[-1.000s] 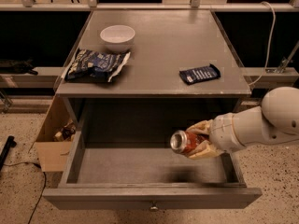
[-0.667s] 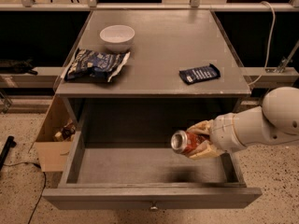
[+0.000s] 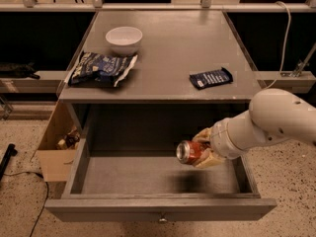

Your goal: Place coke can into top drawer

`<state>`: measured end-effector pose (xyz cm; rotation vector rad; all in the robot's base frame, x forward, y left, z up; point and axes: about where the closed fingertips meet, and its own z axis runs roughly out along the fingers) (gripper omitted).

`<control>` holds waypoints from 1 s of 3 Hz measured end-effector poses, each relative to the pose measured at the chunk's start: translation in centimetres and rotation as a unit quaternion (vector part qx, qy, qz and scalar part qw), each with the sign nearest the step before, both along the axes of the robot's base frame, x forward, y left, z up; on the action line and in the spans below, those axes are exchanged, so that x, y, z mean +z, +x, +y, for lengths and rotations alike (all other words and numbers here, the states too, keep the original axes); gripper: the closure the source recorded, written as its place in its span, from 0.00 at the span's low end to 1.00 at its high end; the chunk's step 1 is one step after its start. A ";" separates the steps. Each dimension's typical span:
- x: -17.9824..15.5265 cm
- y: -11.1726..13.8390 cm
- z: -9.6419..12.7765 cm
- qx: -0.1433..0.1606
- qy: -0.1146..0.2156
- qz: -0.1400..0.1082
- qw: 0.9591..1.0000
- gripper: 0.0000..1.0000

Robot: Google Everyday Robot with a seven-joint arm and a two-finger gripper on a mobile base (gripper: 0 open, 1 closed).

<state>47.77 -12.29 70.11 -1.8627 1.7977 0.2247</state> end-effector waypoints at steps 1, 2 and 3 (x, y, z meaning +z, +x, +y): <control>-0.1 0.0 0.1 0.000 0.000 0.001 1.000 1.00; -2.3 0.2 0.4 0.002 -0.004 0.021 1.000 1.00; -7.3 1.2 0.2 -0.002 -0.017 0.065 0.998 1.00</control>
Offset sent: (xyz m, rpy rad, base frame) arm 0.0051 0.0063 -0.0584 -0.0152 0.1092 0.0060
